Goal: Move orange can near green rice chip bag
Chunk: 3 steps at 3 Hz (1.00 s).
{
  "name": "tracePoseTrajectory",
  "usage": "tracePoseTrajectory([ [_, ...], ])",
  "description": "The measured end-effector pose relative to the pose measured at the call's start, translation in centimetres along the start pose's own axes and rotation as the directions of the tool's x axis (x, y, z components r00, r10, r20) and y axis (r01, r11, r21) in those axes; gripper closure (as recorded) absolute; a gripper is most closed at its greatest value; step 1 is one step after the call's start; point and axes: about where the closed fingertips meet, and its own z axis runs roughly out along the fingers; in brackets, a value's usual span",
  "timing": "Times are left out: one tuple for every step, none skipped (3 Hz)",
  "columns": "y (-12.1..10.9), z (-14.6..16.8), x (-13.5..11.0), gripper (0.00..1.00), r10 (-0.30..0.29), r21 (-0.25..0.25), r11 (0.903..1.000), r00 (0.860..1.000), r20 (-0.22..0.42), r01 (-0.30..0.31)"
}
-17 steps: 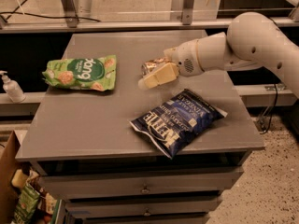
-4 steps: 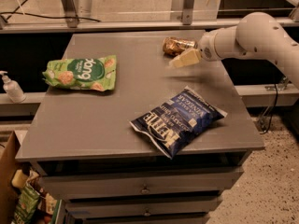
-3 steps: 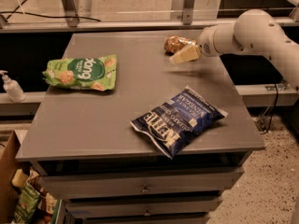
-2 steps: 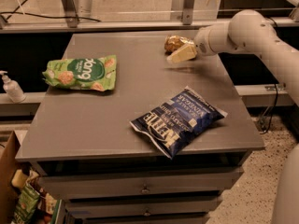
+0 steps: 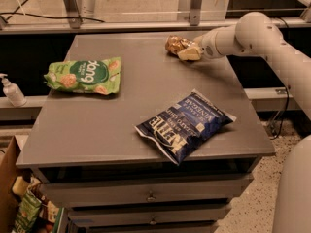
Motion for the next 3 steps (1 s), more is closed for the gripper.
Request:
tracePoseTrajectory([
  [0.0, -1.3, -0.9, 0.65, 0.024, -0.018, 0.9996, 0.999, 0.033, -0.023],
  [1.8, -3.3, -2.8, 0.88, 0.039, -0.079, 0.9964, 0.995, 0.086, -0.033],
  [6.0, -4.0, -4.6, 1.00, 0.058, -0.187, 0.9817, 0.990, 0.130, -0.033],
])
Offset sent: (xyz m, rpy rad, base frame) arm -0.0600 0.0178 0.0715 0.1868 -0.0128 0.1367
